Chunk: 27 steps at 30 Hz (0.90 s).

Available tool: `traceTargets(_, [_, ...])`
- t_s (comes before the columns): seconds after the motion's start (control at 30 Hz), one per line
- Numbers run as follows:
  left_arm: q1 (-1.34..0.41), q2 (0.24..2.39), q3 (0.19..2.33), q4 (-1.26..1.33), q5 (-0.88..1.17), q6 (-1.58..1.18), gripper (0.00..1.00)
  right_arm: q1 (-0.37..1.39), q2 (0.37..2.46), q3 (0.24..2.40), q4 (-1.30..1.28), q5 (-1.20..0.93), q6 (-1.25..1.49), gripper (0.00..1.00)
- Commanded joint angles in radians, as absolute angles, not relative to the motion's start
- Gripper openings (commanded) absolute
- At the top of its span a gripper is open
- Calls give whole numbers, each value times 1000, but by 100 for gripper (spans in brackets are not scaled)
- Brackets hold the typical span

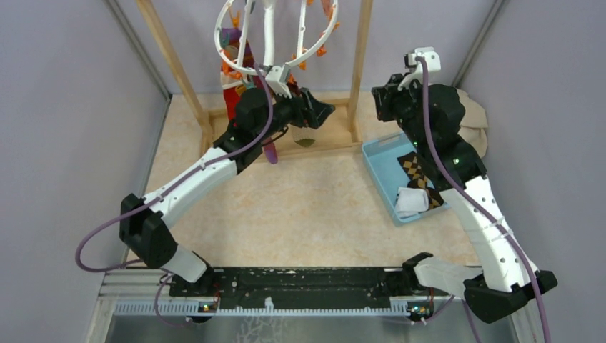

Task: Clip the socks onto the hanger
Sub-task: Rotate the hanger at the clothesline.

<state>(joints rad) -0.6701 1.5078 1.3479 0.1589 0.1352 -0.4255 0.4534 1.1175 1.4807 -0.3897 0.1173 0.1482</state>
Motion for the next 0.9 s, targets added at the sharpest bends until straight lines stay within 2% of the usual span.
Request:
traceTargets(0.0, [-711, 1565, 1468, 280, 43, -414, 98, 444, 1106, 1440, -427, 155, 134, 6])
traceTargets(0.1, [-724, 1605, 1515, 279, 11, -423, 98, 440, 1099, 1417, -419, 154, 135, 6])
traceTargets(0.47, [-731, 1626, 1543, 236, -596, -261, 99, 433, 1100, 1377, -387, 114, 140, 6])
traceTargets(0.87, [-712, 1411, 1348, 161, -719, -296, 99, 431, 1160, 1362, -296, -35, 180, 6])
